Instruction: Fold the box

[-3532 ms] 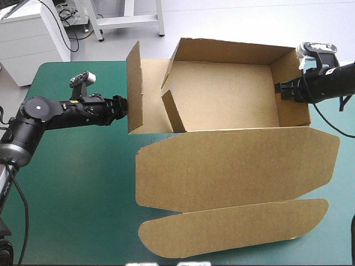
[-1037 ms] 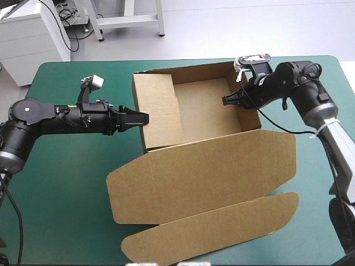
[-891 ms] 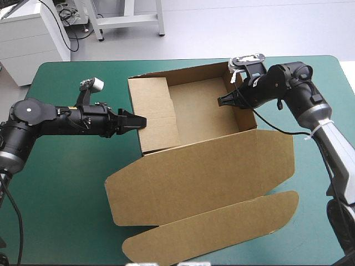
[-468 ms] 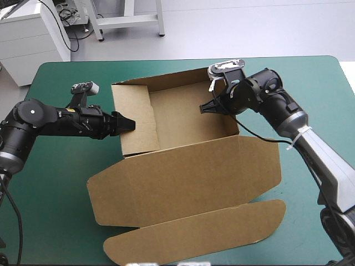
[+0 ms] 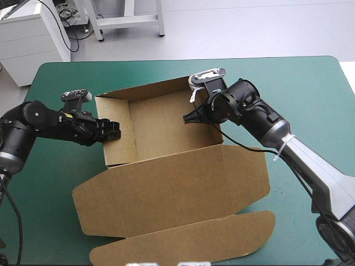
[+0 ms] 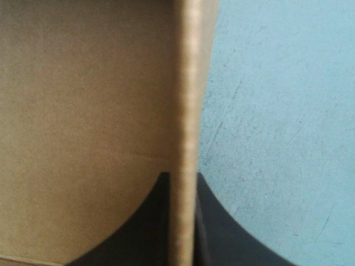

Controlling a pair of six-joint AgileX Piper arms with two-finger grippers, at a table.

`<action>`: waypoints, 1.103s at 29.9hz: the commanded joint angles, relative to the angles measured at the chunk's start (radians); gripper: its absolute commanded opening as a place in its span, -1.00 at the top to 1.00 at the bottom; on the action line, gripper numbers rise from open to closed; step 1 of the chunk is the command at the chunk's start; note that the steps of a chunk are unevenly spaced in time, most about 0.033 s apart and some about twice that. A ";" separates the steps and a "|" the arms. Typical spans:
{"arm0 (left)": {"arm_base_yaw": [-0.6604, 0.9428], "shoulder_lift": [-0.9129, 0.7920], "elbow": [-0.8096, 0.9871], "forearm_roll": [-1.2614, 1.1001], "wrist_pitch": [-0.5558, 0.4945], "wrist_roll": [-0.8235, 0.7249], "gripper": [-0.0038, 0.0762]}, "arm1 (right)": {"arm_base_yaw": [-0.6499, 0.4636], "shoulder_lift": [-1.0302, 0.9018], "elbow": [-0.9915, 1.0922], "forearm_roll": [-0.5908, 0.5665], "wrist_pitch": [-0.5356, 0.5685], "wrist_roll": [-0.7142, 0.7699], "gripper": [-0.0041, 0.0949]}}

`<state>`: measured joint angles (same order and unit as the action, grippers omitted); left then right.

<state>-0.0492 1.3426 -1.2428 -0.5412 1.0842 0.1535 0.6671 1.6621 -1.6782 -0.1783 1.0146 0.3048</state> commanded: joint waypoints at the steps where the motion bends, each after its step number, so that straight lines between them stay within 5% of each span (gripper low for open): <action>1: -0.003 -0.021 -0.031 -0.047 -0.059 -0.036 0.30 | 0.025 -0.052 -0.030 0.122 -0.070 -0.027 0.94; 5: -0.003 -0.021 -0.031 -0.016 -0.057 -0.078 0.93 | 0.025 -0.052 -0.030 0.122 -0.045 -0.027 0.94; 13: -0.008 -0.020 -0.041 0.013 -0.037 -0.101 0.92 | 0.019 -0.052 -0.030 0.109 0.008 -0.012 0.95; 21: -0.165 0.057 -0.216 0.325 0.003 -0.235 0.92 | -0.076 -0.052 -0.030 0.101 0.085 -0.008 0.95; 28: -0.266 0.214 -0.306 0.356 0.001 -0.275 0.92 | -0.113 -0.025 -0.030 -0.023 0.175 0.008 0.95; 33: -0.286 0.310 -0.312 0.356 0.008 -0.287 0.92 | -0.156 0.072 -0.030 0.060 0.231 -0.010 0.95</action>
<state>-0.3265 1.6563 -1.5212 -0.2014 1.1369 -0.1576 0.5288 1.7349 -1.6770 -0.1593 1.2130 0.3556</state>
